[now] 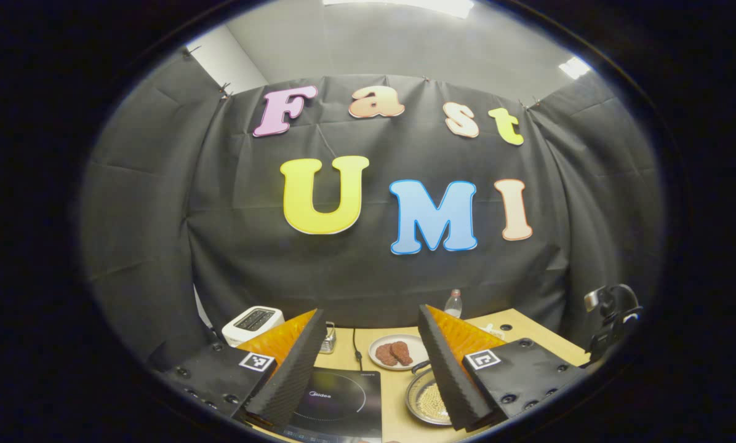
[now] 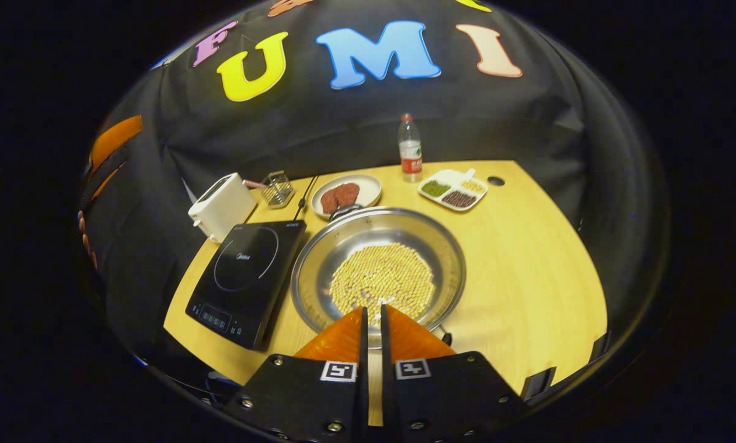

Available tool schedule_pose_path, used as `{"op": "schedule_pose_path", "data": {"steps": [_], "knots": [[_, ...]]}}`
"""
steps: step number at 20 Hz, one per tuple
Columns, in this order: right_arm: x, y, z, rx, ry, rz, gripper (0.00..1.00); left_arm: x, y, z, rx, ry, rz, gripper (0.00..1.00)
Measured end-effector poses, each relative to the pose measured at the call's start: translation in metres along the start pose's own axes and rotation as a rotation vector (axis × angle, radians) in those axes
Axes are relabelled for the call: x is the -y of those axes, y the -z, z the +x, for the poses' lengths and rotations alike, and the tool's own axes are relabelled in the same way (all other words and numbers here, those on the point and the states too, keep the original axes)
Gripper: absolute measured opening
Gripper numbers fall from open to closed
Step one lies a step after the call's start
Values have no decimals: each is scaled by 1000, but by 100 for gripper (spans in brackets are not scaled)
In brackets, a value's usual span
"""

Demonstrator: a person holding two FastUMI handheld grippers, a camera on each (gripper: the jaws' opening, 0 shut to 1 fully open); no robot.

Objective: First push the handle of the pot to place it horizontally, then grasp the pot with both hands and set it on the induction cooktop.

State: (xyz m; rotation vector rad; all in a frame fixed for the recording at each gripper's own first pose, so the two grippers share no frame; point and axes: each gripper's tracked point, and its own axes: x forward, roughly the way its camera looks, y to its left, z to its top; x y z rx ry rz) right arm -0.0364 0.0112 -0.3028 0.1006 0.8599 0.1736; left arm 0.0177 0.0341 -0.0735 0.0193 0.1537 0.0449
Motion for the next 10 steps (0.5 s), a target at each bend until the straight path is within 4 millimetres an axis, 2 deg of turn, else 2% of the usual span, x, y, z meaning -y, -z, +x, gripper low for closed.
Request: {"op": "schedule_pose_path", "data": {"steps": [1, 3, 10], "knots": [[0, 10, 3, -30, -3, 12, 0, -1, -1, 0, 0, -2, 1, 95], [1, 25, 10, -86, -26, 26, 5, -2, -1, 1, 0, -8, 3, 95], [8, 65, 27, -232, -3, -44, 5, -7, 1, 4, -7, -22, -2, 95]]}}
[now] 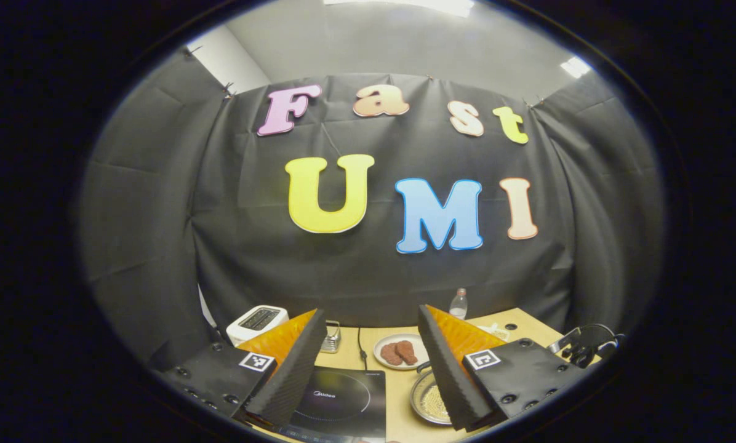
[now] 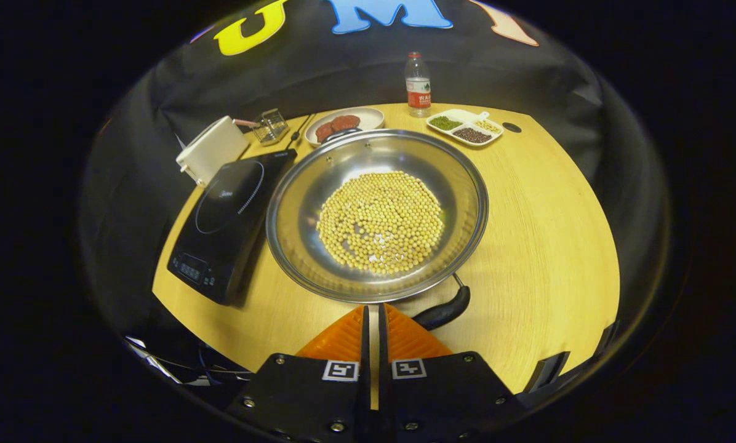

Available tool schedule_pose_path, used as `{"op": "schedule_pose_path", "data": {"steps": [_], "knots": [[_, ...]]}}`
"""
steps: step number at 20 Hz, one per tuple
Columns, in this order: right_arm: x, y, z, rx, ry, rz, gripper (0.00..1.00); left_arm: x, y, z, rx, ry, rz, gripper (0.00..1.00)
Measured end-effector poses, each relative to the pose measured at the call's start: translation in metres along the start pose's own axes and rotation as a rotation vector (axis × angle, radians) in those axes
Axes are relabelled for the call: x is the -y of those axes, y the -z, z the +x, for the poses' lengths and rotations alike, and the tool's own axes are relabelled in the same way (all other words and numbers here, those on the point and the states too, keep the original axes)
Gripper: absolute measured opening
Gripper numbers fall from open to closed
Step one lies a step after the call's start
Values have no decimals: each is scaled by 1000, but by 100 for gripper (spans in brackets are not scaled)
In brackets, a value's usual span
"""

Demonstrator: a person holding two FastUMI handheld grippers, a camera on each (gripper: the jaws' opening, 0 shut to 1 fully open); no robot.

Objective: First push the handle of the pot to place it horizontally, then grasp the pot with both hands and set it on the induction cooktop.

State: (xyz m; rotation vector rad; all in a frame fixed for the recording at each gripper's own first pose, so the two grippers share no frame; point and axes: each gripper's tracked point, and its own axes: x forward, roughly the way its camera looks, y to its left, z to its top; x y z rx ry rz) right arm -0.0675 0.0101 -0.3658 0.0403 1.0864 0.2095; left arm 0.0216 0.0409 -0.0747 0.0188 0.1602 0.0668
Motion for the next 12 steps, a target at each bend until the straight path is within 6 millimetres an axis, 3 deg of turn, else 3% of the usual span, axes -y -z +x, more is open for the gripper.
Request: {"op": "schedule_pose_path", "data": {"steps": [7, 12], "knots": [[-8, 12, 23, -55, -7, 50, 5, 4, 2, 2, -4, 8, 24, 95], [-3, 10, 26, -47, 18, 69, 5, 3, 3, 2, -5, 10, 26, 95]]}}
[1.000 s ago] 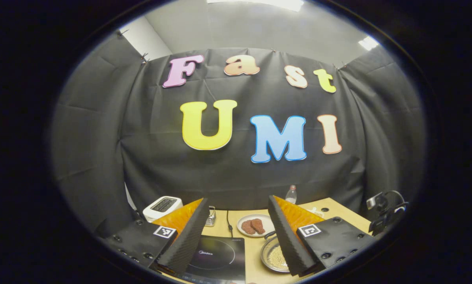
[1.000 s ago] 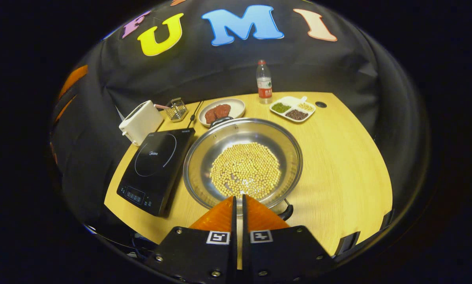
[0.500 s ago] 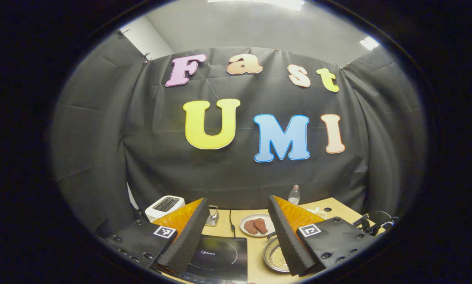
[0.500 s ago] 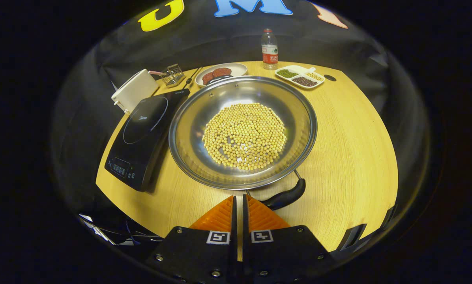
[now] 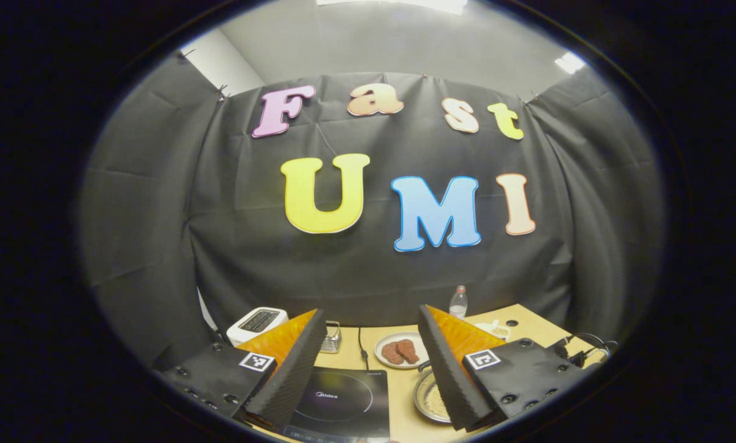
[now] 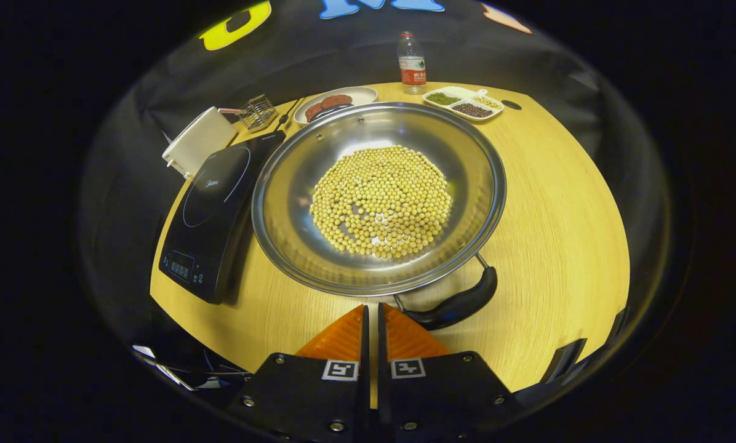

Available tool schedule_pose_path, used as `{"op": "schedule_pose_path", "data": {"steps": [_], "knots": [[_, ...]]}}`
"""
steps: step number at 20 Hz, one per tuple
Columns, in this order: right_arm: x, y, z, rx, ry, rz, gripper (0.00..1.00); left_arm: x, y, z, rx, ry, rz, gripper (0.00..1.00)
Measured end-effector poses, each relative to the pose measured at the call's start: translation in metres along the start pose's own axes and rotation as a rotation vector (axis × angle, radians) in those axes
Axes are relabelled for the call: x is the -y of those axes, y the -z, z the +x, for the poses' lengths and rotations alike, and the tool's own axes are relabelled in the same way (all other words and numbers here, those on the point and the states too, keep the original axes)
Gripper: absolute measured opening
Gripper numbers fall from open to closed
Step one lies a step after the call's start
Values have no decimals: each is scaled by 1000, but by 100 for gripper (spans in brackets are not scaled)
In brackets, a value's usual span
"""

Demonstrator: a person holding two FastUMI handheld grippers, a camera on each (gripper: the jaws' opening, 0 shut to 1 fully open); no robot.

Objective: First push the handle of the pot to place it horizontally, then grasp the pot with both hands and set it on the induction cooktop.

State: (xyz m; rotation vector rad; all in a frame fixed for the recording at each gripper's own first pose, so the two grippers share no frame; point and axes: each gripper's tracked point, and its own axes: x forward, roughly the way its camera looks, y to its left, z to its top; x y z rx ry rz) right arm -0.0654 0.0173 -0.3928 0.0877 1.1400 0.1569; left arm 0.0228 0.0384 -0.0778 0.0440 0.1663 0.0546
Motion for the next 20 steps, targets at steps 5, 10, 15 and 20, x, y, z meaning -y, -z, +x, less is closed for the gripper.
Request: {"op": "schedule_pose_path", "data": {"steps": [5, 10, 15, 20], "knots": [[18, -1, -3, 10, 43, 20, 5, 2, 0, 3, -4, 6, -13, 95], [37, -6, -5, 17, 80, 25, 5, 12, -1, 4, -2, 25, -8, 95], [60, -13, -6, 25, 136, 21, 4, 20, -1, 7, -9, 42, 4, 95], [78, -19, -6, 37, 168, 23, 1, 25, -3, 7, -7, 48, 17, 95]]}}
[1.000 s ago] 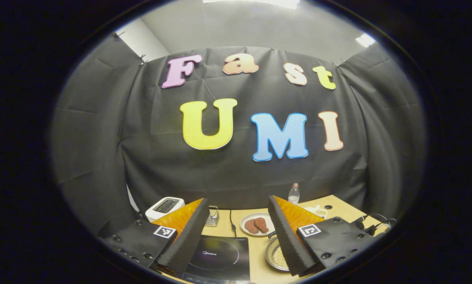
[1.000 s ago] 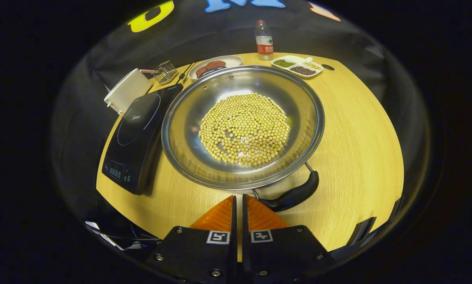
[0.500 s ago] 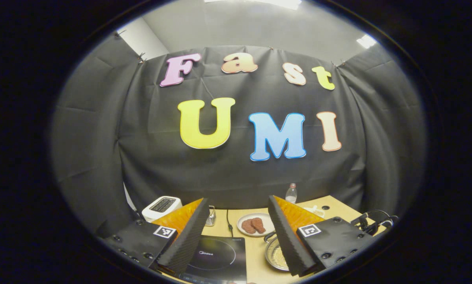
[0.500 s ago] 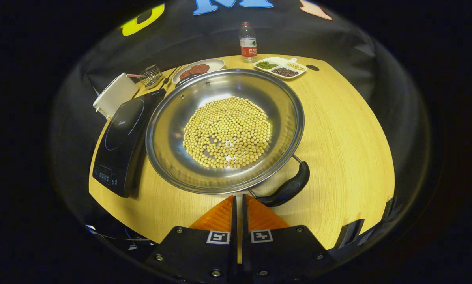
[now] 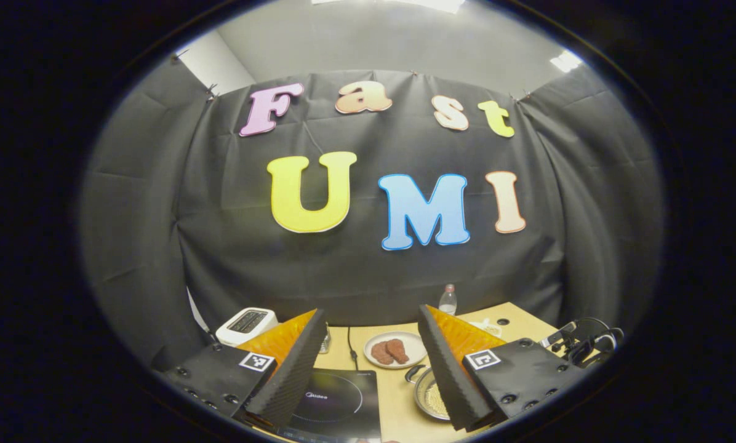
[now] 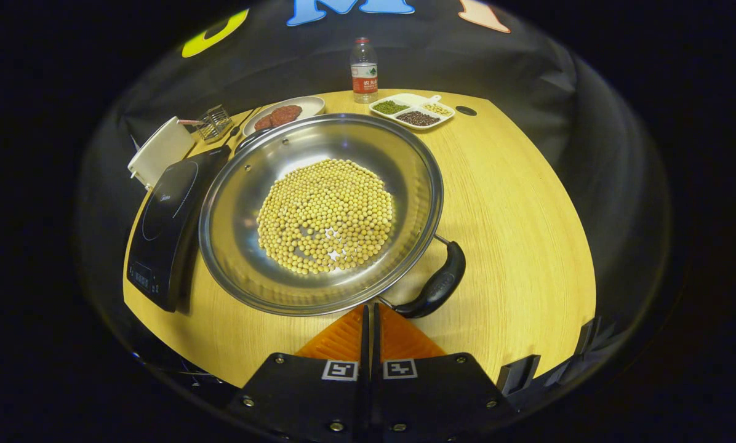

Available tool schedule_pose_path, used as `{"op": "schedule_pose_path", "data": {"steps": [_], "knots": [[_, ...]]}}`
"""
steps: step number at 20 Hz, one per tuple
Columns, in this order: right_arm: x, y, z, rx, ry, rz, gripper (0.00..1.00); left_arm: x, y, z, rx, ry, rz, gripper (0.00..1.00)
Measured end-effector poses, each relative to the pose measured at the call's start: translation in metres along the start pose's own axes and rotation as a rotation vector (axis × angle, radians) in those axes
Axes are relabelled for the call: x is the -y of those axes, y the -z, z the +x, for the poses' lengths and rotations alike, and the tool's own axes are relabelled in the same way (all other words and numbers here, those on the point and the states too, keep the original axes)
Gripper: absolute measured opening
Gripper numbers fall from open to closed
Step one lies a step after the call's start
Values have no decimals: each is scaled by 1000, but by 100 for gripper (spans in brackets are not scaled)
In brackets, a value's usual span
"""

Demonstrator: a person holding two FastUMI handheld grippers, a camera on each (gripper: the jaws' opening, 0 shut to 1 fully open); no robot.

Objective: First push the handle of the pot to place it horizontally, then grasp the pot with both hands and set it on the induction cooktop.

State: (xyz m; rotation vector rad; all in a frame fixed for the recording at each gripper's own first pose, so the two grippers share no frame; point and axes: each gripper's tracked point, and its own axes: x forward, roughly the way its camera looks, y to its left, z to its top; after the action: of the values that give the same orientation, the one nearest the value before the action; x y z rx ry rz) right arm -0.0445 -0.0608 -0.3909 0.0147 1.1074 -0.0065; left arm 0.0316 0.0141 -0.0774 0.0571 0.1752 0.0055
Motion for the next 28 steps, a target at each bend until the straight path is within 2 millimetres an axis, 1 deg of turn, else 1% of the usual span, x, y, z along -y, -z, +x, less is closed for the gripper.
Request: {"op": "schedule_pose_path", "data": {"steps": [7, 9, 13, 16, 17, 22, 28], "knots": [[22, -14, 1, 16, 38, 35, 1, 4, -3, 5, 8, 5, -1, 95], [29, -17, 3, 18, 51, 36, 1, 6, -1, 6, 7, 7, -3, 95], [41, -24, 5, 24, 69, 39, 1, 9, -4, 7, 14, 12, 0, 95], [51, -32, 8, 21, 80, 47, 1, 9, -4, 9, 14, 10, 1, 99], [54, -35, 9, 23, 83, 42, 1, 10, -3, 9, 12, 11, -2, 95], [71, -50, 17, 30, 104, 16, 1, 13, -6, 14, 14, 11, 2, 95], [85, -62, 28, 20, 109, -8, 1, 15, -5, 16, 14, 5, 11, 95]]}}
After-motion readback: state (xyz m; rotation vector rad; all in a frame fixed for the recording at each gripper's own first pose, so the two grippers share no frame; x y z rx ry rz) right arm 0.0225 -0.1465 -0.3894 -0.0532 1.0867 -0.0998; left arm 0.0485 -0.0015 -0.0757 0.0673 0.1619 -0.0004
